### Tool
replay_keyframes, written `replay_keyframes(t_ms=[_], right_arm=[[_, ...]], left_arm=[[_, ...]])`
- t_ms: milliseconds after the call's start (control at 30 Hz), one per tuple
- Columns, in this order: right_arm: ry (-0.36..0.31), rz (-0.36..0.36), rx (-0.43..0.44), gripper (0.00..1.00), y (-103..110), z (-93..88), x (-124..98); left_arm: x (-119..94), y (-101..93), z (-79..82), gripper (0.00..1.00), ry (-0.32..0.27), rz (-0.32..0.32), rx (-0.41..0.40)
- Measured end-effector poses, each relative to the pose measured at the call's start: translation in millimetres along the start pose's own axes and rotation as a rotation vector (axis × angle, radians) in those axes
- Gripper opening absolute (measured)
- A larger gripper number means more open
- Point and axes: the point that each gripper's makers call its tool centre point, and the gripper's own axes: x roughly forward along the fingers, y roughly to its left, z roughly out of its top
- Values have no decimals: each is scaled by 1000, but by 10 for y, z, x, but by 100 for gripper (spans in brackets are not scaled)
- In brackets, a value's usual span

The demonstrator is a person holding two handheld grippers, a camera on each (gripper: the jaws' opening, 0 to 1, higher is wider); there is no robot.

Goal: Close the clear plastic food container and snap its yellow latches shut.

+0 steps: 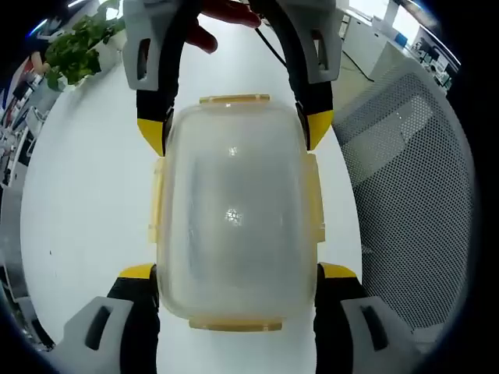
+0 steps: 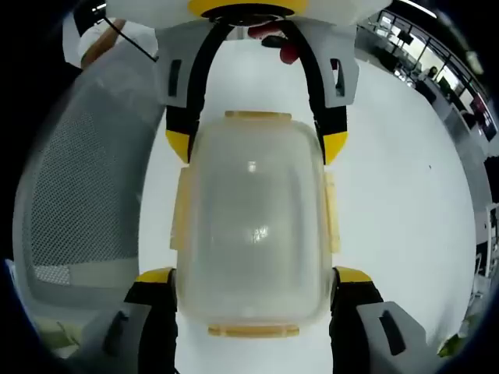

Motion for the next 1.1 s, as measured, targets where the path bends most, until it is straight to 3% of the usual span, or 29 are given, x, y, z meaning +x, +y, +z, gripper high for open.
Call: replay_keyframes(t_ms=[600, 1100], right_arm=[[-4, 8, -28, 81, -29, 59, 24], [-8, 16, -44, 81, -56, 293, 108]], left_arm=[[-16, -3, -68, 82, 2, 15, -34], [-76, -4, -310, 82, 2, 23, -56]])
